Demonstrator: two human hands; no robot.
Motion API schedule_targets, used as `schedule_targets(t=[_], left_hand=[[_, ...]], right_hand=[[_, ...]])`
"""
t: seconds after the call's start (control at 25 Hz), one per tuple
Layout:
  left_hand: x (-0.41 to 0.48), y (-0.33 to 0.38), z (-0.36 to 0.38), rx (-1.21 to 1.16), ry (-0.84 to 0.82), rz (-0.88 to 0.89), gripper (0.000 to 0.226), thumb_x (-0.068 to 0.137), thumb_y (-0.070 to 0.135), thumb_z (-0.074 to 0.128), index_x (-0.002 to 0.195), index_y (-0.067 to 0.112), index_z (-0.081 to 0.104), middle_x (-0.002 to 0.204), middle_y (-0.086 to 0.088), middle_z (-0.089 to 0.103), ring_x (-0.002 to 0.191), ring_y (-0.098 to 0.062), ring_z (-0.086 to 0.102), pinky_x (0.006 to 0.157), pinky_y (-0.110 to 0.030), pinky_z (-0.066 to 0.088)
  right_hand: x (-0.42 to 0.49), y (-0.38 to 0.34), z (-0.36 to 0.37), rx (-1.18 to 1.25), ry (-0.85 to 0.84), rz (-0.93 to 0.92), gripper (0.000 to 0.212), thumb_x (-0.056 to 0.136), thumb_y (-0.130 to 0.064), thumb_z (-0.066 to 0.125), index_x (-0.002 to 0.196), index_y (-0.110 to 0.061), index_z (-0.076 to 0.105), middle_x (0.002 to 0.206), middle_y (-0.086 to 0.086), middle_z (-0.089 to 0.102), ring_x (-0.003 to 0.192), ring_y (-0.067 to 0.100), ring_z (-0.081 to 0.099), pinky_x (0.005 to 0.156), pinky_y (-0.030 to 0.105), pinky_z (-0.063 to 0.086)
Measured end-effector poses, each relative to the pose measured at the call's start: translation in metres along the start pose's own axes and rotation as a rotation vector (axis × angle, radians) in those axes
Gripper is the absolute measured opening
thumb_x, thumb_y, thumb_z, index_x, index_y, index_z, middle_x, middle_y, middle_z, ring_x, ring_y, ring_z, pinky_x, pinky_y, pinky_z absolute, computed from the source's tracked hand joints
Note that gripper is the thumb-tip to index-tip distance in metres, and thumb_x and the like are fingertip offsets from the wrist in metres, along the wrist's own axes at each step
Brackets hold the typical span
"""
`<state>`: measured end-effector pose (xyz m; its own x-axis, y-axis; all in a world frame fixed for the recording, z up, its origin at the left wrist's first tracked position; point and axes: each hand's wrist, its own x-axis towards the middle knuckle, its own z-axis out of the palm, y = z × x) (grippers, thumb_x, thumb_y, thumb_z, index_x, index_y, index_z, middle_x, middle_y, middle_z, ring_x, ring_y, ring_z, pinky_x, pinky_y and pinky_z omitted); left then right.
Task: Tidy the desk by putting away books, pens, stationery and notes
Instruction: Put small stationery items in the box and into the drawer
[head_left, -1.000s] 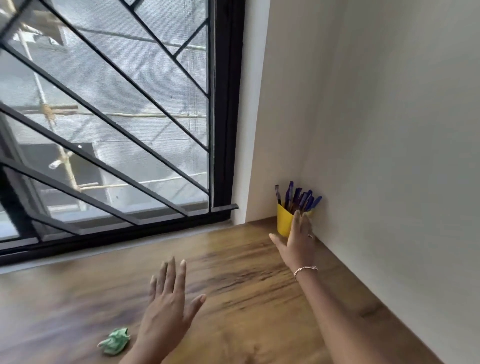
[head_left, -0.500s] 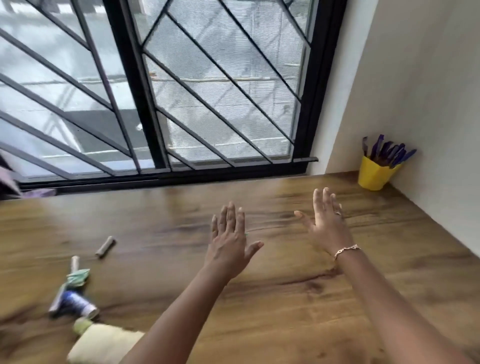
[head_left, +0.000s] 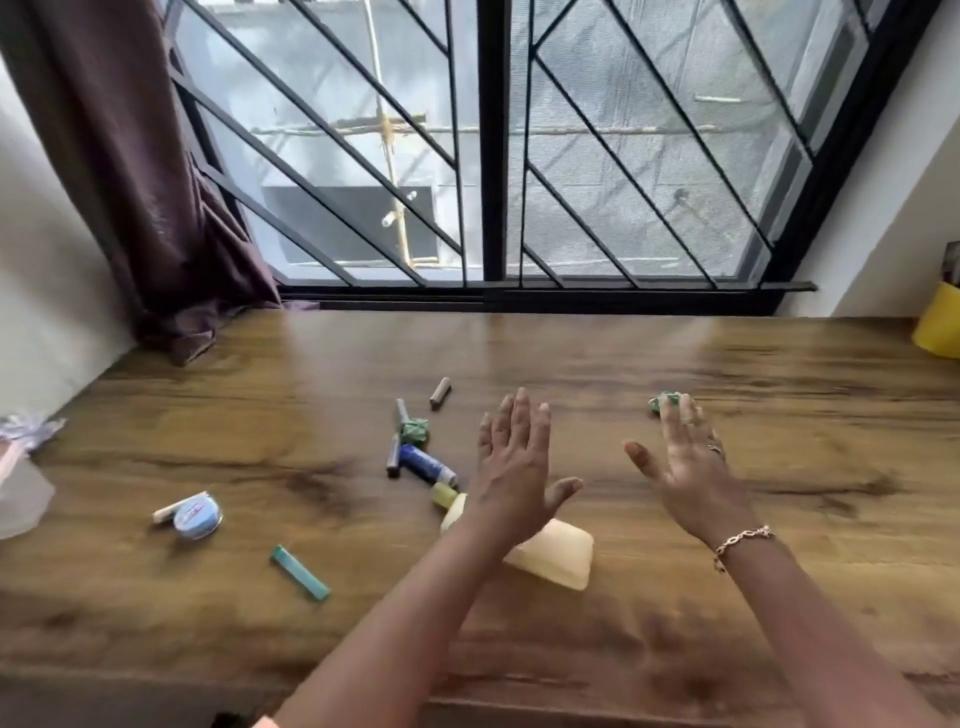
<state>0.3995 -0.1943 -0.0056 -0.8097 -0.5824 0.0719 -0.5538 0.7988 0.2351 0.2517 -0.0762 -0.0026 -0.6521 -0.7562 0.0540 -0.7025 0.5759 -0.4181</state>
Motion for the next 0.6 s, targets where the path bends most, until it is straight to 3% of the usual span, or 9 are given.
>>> schedule_targets(t=[0.12, 0.32, 0.4, 0.52, 0.6], left_hand=[[-0.028, -0.031, -0.009, -0.059, 0.051, -0.019, 0.081, 0.092, 0.052, 0.041, 0.150, 0.013, -0.001, 0.157, -0.010, -0.015, 0.144, -0.026, -0.016, 0.115, -0.039, -0.011], [-0.069, -0.073, -0.017, -0.121, 0.153, -0.065, 0.077, 0.089, 0.058, 0.034, 0.149, 0.017, 0.010, 0.159, -0.003, 0.001, 0.146, -0.020, -0.007, 0.117, -0.035, -0.004], [-0.085, -0.088, -0.018, -0.166, 0.186, -0.092, 0.074, 0.089, 0.055, 0.040, 0.149, 0.017, 0.016, 0.158, -0.002, 0.008, 0.146, -0.019, 0.000, 0.117, -0.035, 0.001], [-0.104, -0.103, -0.020, -0.181, 0.233, -0.116, 0.093, 0.070, 0.068, 0.015, 0.147, 0.016, 0.023, 0.156, -0.003, 0.017, 0.146, -0.020, 0.007, 0.117, -0.031, -0.001], [-0.113, -0.112, -0.021, -0.211, 0.234, -0.150, 0.099, 0.063, 0.068, 0.009, 0.147, 0.016, 0.023, 0.156, -0.003, 0.018, 0.146, -0.019, 0.006, 0.114, -0.027, -0.003]], right_hand=[[-0.019, -0.036, 0.014, 0.015, 0.037, -0.070, 0.072, 0.091, -0.050, 0.038, 0.148, -0.018, 0.006, 0.157, 0.010, -0.002, 0.146, 0.021, -0.003, 0.117, 0.034, 0.003], [-0.037, -0.065, 0.029, 0.066, 0.040, -0.115, 0.089, 0.080, -0.072, 0.033, 0.146, -0.014, 0.021, 0.155, 0.015, 0.014, 0.145, 0.025, 0.009, 0.117, 0.036, 0.010], [-0.043, -0.074, 0.035, 0.078, 0.052, -0.119, 0.079, 0.083, -0.059, 0.038, 0.145, -0.012, 0.023, 0.154, 0.016, 0.018, 0.145, 0.026, 0.012, 0.118, 0.038, 0.012], [-0.050, -0.086, 0.039, 0.087, 0.062, -0.143, 0.073, 0.085, -0.049, 0.046, 0.143, -0.008, 0.028, 0.151, 0.017, 0.025, 0.143, 0.027, 0.017, 0.117, 0.039, 0.014], [-0.052, -0.094, 0.043, 0.073, 0.044, -0.174, 0.089, 0.078, -0.068, 0.043, 0.141, -0.006, 0.032, 0.149, 0.018, 0.029, 0.141, 0.028, 0.021, 0.117, 0.038, 0.016]])
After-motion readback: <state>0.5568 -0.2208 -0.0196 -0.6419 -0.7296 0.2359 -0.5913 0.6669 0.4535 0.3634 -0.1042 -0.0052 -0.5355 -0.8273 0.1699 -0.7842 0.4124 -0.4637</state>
